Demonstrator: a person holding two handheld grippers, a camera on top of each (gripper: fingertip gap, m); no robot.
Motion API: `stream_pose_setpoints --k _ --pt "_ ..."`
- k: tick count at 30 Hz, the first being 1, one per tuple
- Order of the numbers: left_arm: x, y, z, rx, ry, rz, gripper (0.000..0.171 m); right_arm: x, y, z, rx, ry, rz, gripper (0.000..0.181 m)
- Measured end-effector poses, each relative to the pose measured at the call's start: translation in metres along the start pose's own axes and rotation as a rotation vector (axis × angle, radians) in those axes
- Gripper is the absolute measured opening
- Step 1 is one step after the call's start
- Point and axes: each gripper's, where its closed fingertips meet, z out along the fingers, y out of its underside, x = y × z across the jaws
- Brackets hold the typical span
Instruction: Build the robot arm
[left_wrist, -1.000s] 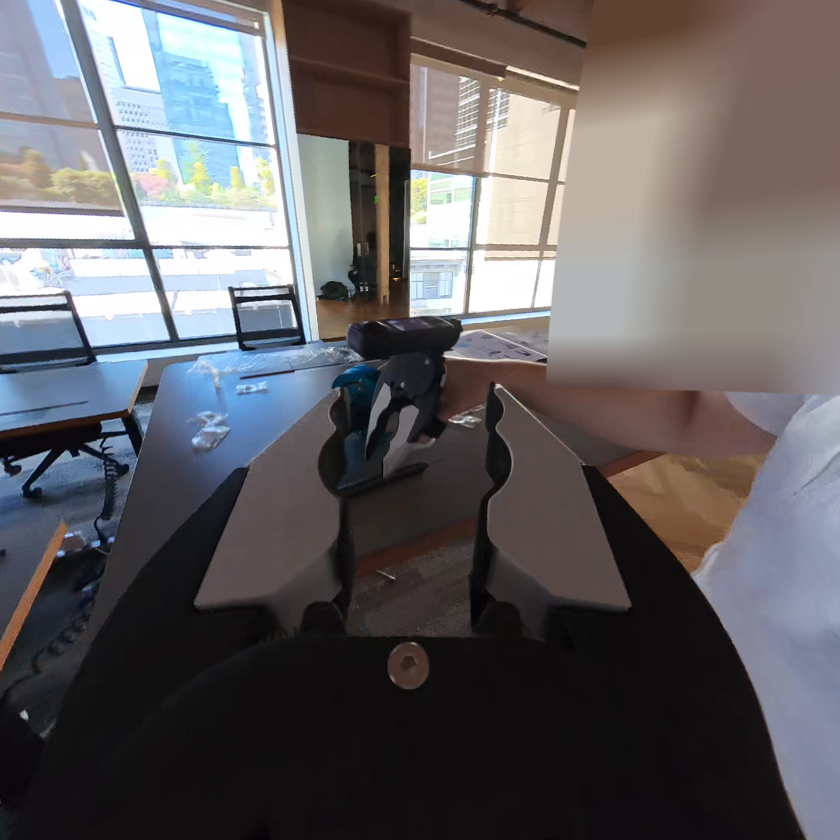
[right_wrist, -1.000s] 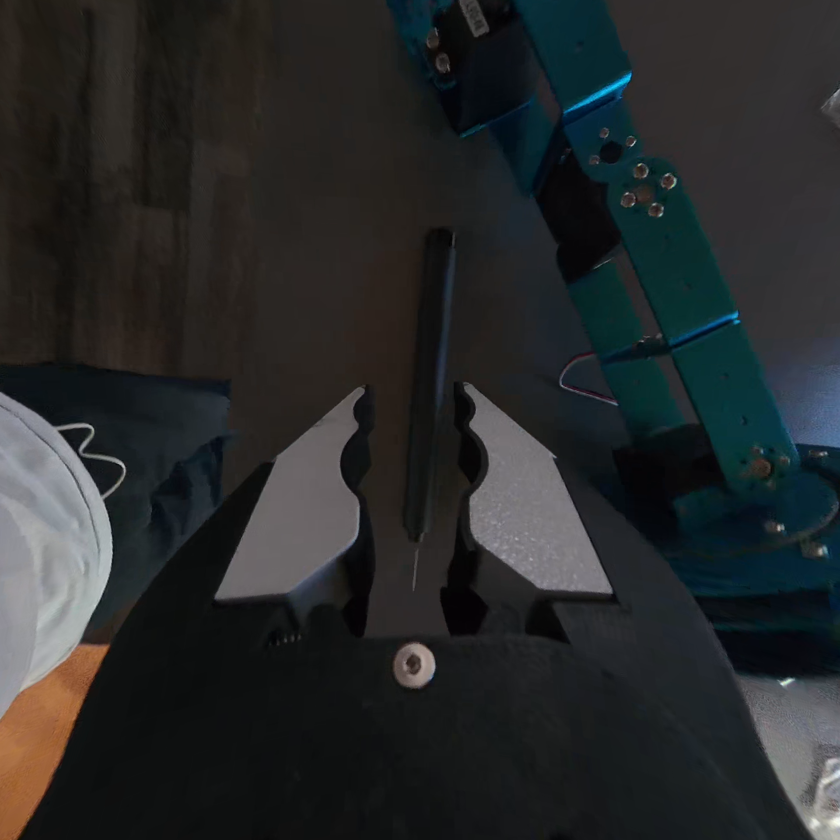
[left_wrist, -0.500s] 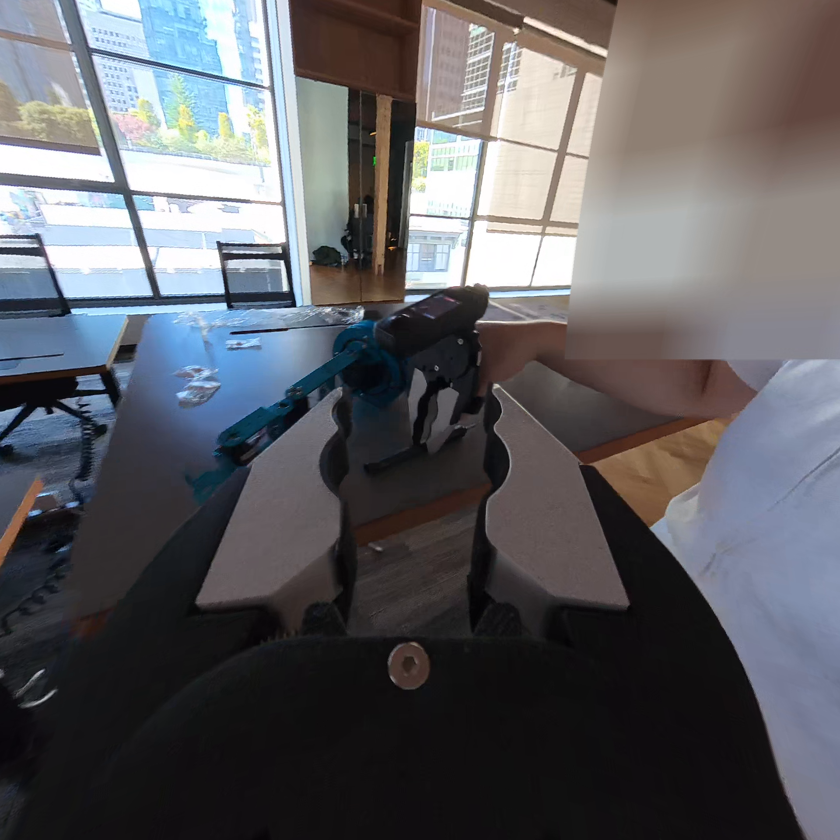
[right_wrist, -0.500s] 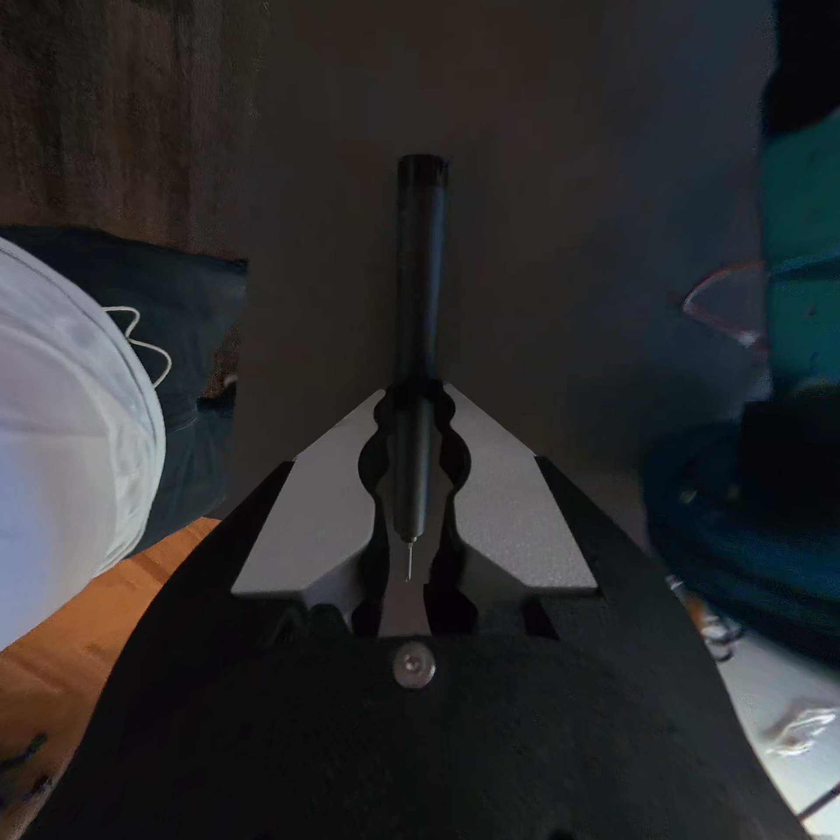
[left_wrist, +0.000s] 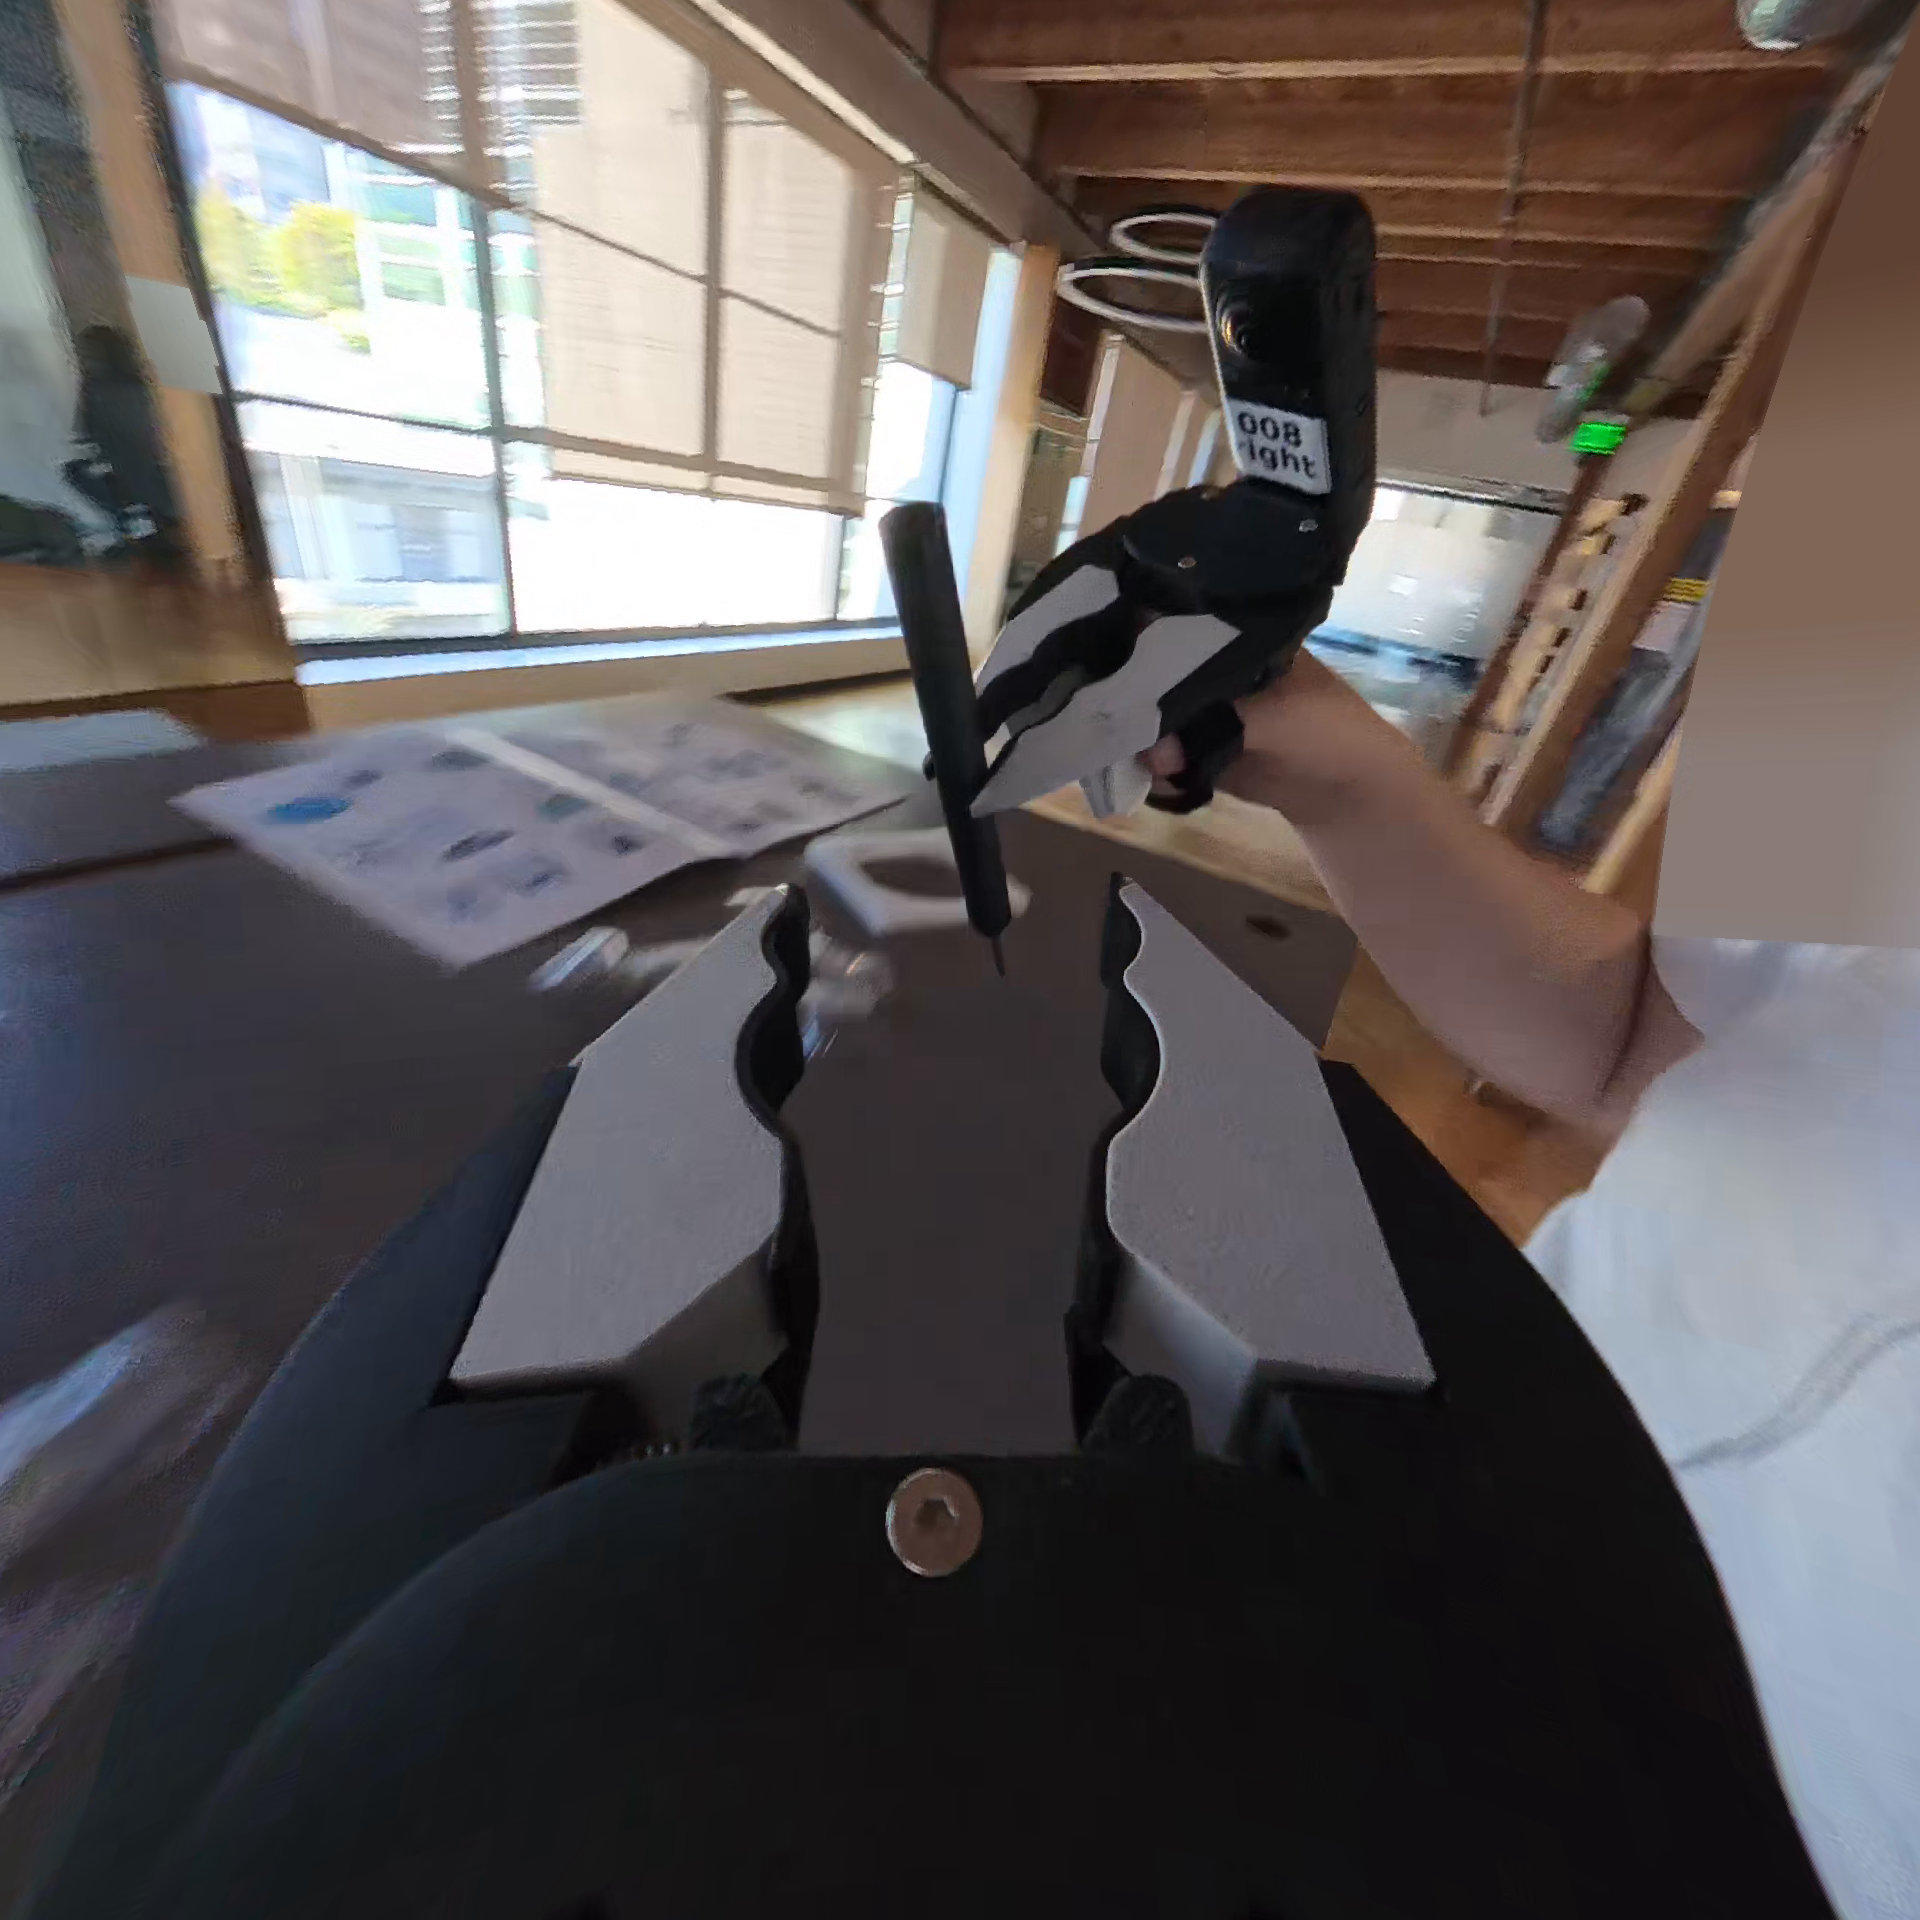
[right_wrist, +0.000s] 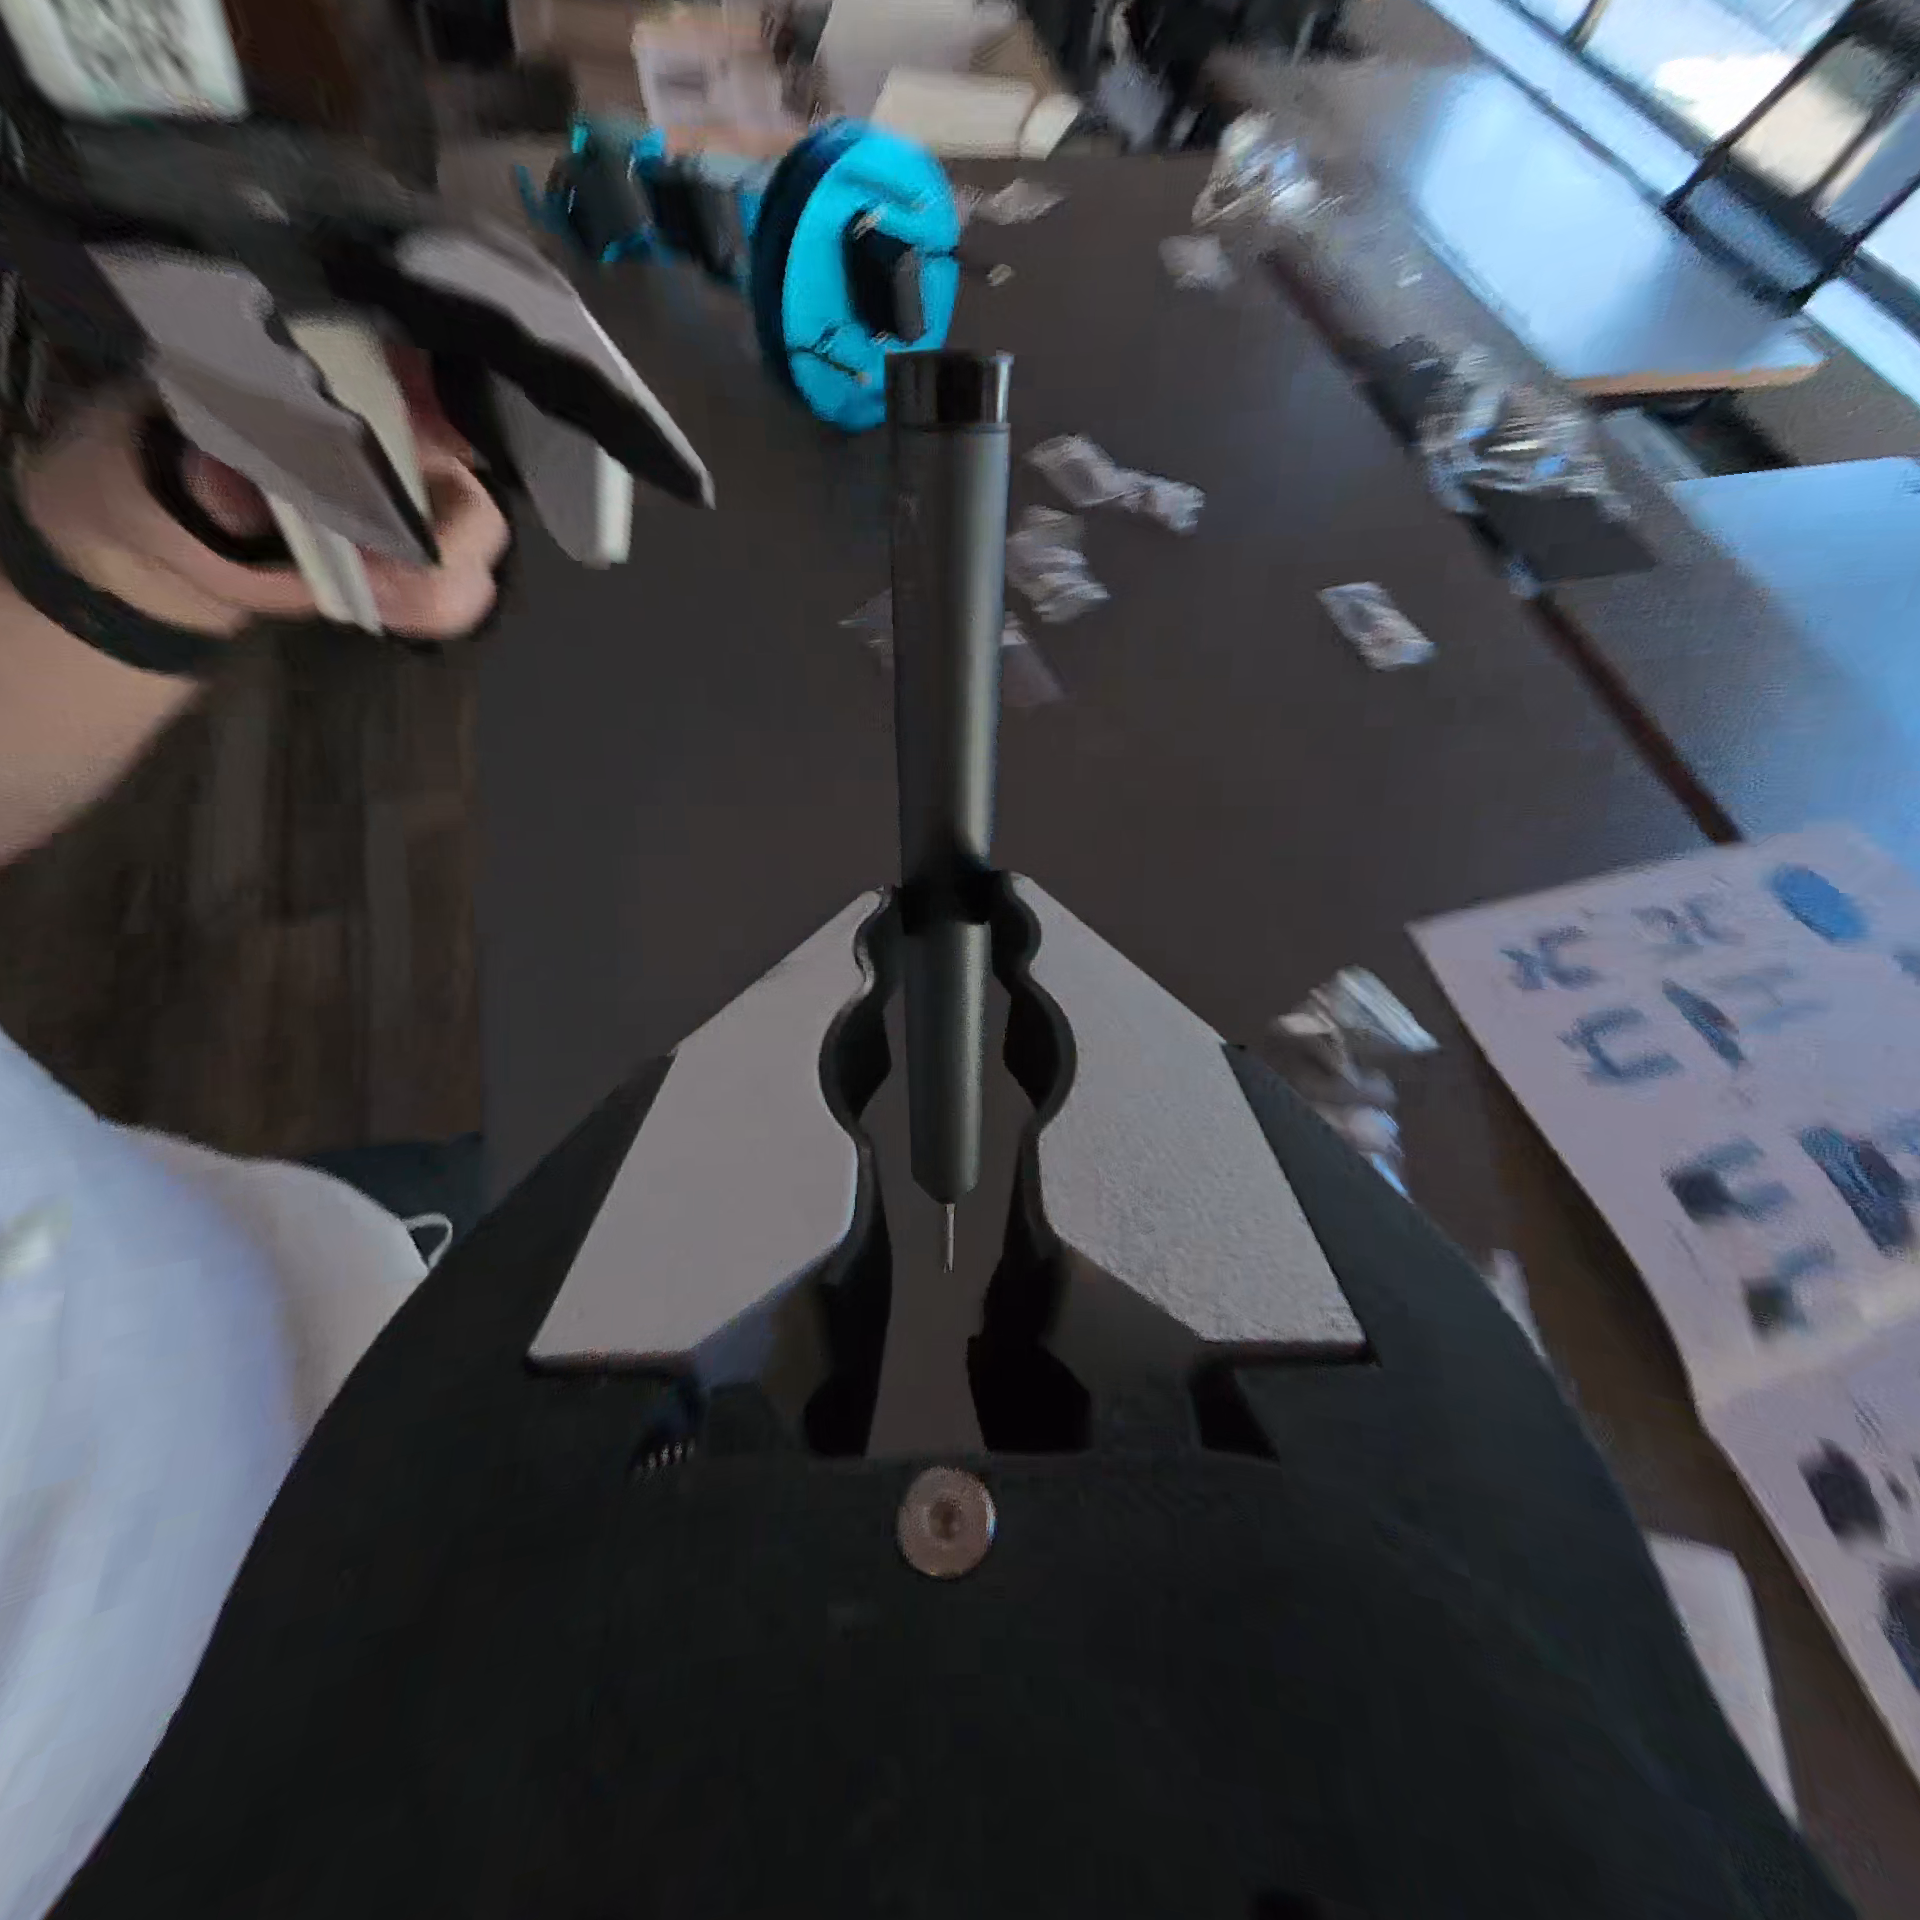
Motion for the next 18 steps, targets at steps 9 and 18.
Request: stream_pose_setpoints --k 9,18 --pt "0.024 -0.035 0.297 -0.091 0.195 -0.079 0.056 0.139 0.079 -0.15 0.216 -0.024 0.221 0.016" --pt "-0.028 0.016 0.342 -0.159 0.03 -0.193 0.047 0.202 0.119 -0.133 0.4 -0.105 0.353 0.016"
